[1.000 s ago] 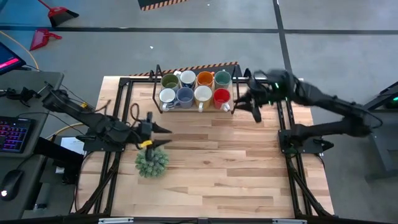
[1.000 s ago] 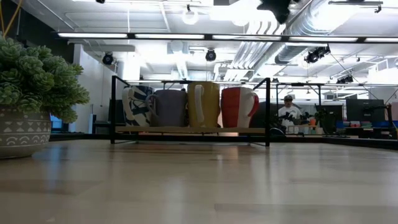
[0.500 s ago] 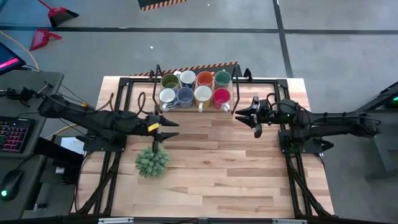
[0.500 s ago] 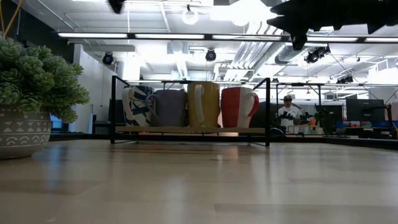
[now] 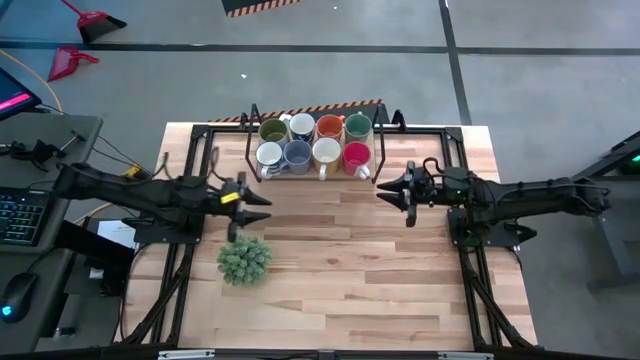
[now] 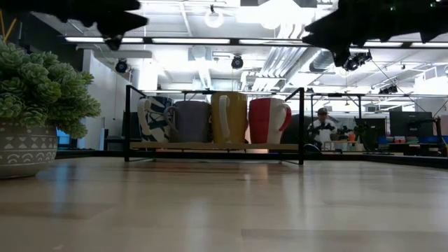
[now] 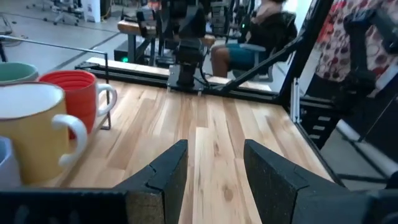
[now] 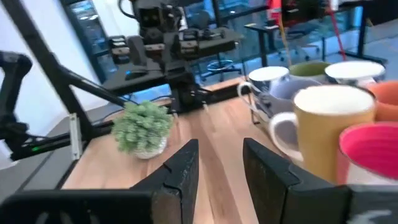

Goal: Place coffee mugs
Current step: Return to Home Position

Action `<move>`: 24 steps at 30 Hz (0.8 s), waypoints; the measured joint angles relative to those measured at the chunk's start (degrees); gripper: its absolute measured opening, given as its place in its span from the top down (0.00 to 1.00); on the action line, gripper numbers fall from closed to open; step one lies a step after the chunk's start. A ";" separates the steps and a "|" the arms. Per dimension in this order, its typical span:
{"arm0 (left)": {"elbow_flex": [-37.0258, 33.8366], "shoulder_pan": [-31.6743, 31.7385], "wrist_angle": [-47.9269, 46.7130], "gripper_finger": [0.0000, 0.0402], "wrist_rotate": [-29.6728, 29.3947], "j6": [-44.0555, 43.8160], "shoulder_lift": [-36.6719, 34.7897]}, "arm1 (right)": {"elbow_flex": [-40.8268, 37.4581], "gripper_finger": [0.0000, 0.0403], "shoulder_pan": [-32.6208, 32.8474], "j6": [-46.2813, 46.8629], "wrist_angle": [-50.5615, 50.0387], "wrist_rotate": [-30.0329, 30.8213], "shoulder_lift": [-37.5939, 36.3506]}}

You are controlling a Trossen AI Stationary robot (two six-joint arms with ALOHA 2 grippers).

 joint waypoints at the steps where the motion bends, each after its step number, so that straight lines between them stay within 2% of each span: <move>1: -0.88 0.00 -1.01 0.64 0.00 -0.37 -2.42 | -0.70 0.73 0.30 0.50 0.65 0.78 0.00; 6: -5.01 -0.03 -4.18 0.64 1.19 -0.67 -13.06 | -5.34 0.73 2.41 1.28 9.24 3.46 0.00; 11: -8.25 -0.07 -10.04 0.64 2.40 0.70 -20.06 | -10.77 0.73 4.46 -0.31 17.99 3.74 0.00; 17: -11.25 -0.07 -11.43 0.64 3.06 7.08 -24.36 | -13.35 0.73 6.89 -4.39 19.35 4.02 -0.02; 24: -16.84 -0.07 -11.93 0.64 2.78 9.05 -27.33 | -15.29 0.73 9.54 -7.01 19.44 8.29 -0.02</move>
